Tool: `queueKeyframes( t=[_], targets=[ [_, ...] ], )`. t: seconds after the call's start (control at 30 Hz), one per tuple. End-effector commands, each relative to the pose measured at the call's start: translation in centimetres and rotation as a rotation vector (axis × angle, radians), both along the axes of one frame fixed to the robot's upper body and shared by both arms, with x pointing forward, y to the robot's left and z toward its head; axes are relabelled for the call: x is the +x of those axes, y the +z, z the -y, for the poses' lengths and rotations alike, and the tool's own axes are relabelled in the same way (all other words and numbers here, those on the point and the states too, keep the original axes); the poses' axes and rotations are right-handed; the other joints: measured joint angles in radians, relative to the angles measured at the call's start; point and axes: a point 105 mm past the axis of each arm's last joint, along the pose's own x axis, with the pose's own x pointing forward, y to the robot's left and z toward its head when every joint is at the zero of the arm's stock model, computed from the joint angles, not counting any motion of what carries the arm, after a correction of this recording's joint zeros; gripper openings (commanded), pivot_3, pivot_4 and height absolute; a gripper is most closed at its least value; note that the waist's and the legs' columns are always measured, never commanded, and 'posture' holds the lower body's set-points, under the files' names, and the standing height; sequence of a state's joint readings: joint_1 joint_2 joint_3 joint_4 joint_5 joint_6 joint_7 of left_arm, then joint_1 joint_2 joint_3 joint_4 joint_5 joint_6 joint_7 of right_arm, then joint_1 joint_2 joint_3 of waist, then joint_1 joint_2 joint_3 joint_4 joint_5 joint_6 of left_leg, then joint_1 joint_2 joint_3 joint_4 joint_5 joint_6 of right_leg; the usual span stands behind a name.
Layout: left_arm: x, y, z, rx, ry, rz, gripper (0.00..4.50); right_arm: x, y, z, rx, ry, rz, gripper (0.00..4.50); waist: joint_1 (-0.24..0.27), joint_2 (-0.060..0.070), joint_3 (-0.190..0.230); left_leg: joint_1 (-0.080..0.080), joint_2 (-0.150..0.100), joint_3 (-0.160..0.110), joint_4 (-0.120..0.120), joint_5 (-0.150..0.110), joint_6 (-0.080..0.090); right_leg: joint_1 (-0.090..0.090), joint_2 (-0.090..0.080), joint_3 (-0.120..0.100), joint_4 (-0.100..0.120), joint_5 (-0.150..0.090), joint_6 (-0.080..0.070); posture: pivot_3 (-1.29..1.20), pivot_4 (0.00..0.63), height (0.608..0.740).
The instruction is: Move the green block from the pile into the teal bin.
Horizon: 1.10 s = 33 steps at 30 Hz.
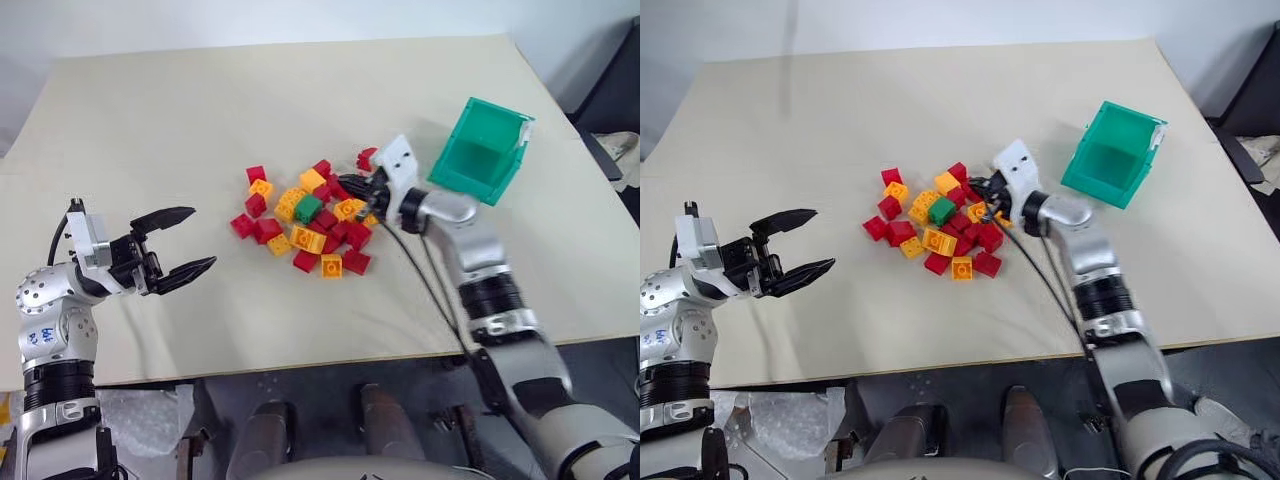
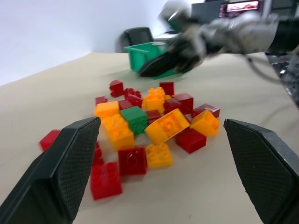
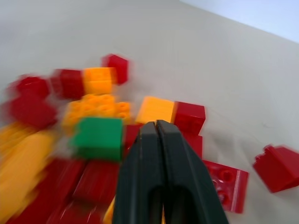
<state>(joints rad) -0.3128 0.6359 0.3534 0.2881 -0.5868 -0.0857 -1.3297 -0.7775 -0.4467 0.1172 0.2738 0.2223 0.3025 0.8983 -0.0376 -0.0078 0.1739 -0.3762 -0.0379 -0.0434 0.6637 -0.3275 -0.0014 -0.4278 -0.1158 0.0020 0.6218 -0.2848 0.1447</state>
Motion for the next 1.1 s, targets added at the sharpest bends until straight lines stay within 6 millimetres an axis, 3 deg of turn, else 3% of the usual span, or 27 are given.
queueKeyframes(
  t=[0.03, 0.13, 0.37, 0.47, 0.6, 0.97, 1.1],
  targets=[
    [-0.1, 0.6, -0.2, -0.002, 0.004, 0.036, 4.50, -2.4, 1.4, 1.5, -0.047, 0.121, -0.021, 1.20, 0.009, 0.000, 0.000, 0.000, 0.000, 0.001, 0.000, -0.001, 0.001, 0.000, 0.000, 0.000, -0.001, 0.000, 0.000, 0.00, 0.150, 0.740],
    [0.0, 0.6, -0.2, -0.005, 0.007, 0.035, 4.50, -2.8, 1.9, 4.0, -0.103, 0.103, -0.035, 2.19, 0.010, 0.000, 0.000, 0.000, 0.000, 0.002, 0.000, -0.001, 0.001, 0.000, 0.000, 0.000, -0.002, 0.000, 0.000, 0.00, 0.150, 0.740],
    [-0.1, 0.5, -0.3, -0.014, 0.011, 0.040, 4.50, -4.1, 2.6, 7.1, -0.203, 0.058, -0.050, 4.46, 0.012, 0.000, 0.000, 0.000, 0.002, 0.005, 0.000, -0.001, 0.000, 0.000, 0.000, 0.000, -0.003, 0.000, 0.000, 0.00, 0.150, 0.740],
    [-0.2, 0.4, -0.3, -0.013, 0.011, 0.041, 4.50, -4.7, 2.6, 6.5, -0.225, 0.079, -0.056, 4.46, 0.010, 0.000, 0.000, 0.000, 0.002, 0.005, 0.000, -0.001, 0.000, 0.000, 0.000, 0.000, -0.003, 0.000, 0.000, 0.00, 0.150, 0.740],
    [-0.1, 0.6, -0.4, -0.014, 0.017, 0.049, 4.50, -4.6, 2.9, 3.2, -0.200, 0.129, -0.051, 4.46, 0.007, 0.000, 0.000, 0.000, 0.003, 0.006, 0.000, -0.001, 0.000, -0.001, 0.001, 0.000, -0.003, 0.000, 0.000, 0.00, 0.150, 0.740],
    [-0.4, 0.4, 0.0, -0.027, 0.027, 0.073, 4.50, 0.6, -0.1, -6.4, -0.402, 0.052, -0.193, 4.46, 0.007, 0.000, 0.000, 0.000, 0.001, 0.005, 0.001, -0.001, -0.001, -0.002, -0.001, -0.001, -0.001, 0.000, 0.000, 0.00, 0.150, 0.740],
    [-1.0, 0.1, -0.1, -0.031, 0.045, 0.077, 4.50, 1.3, -1.4, -7.8, -0.497, 0.060, -0.235, 4.46, 0.001, 0.000, 0.000, 0.000, 0.001, 0.004, 0.000, -0.001, -0.001, -0.003, 0.000, -0.002, 0.000, 0.000, 0.000, 0.00, 0.150, 0.740]
  ],
)
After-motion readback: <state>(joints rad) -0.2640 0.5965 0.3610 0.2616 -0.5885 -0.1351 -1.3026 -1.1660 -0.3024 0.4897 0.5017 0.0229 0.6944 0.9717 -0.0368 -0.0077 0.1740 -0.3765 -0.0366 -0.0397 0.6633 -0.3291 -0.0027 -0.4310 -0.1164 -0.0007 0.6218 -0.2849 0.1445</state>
